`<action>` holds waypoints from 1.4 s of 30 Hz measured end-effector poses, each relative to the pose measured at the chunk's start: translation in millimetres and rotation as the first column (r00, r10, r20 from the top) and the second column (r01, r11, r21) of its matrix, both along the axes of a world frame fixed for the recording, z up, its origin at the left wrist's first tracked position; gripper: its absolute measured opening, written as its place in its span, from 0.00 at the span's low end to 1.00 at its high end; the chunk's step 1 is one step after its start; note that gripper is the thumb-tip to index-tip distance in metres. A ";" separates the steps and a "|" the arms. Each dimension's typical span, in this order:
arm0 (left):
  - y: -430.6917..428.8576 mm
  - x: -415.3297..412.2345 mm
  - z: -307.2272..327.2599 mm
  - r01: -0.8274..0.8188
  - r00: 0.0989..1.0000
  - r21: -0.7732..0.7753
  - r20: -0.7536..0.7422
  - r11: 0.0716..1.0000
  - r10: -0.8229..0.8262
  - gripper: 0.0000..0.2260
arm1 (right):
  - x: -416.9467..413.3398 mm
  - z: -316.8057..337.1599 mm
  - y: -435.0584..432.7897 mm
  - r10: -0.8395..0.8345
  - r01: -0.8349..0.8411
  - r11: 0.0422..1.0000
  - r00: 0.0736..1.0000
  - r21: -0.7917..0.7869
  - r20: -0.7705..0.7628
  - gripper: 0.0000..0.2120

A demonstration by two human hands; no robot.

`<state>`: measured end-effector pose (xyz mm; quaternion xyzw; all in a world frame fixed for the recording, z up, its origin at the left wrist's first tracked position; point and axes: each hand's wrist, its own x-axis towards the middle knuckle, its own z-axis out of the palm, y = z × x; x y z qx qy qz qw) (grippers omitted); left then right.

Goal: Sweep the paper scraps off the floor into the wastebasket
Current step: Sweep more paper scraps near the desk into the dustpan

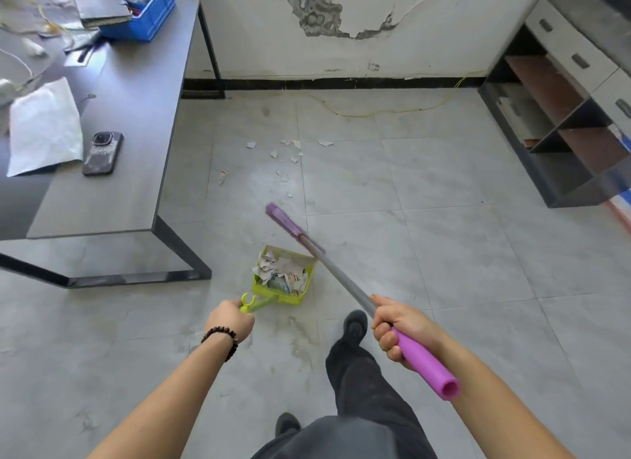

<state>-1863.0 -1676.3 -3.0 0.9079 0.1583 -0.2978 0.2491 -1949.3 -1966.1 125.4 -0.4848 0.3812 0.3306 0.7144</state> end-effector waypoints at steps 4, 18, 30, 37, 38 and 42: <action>-21.1 71.3 -5.4 -0.023 1.000 0.015 0.011 1.000 0.023 0.13 | 76.2 -17.8 -20.9 0.041 -0.040 0.998 0.998 -0.038 0.049 0.32; -81.7 343.5 26.9 -0.281 0.959 0.059 0.048 0.958 0.278 0.07 | 404.1 -29.2 -103.9 0.398 -0.381 0.910 0.913 -0.167 0.089 0.31; -36.4 517.6 -10.6 -0.452 0.890 0.060 -0.035 0.890 0.455 0.06 | 682.7 -76.2 -45.4 0.856 -0.771 0.457 0.517 -0.443 -0.016 0.39; 4.2 595.1 -12.7 -0.593 0.789 0.088 -0.133 0.800 0.600 0.07 | 830.0 -117.7 9.0 0.866 -0.777 0.380 0.489 -0.503 -0.101 0.32; 6.3 602.2 -12.5 -0.607 0.778 0.088 -0.135 0.790 0.613 0.07 | 842.0 -126.6 14.6 0.871 -0.788 0.351 0.474 -0.505 -0.134 0.29; 8.1 633.4 -15.3 -0.633 0.756 0.103 -0.131 0.767 0.641 0.08 | 868.8 -150.8 22.0 0.900 -0.873 0.107 0.288 -0.475 -0.326 0.17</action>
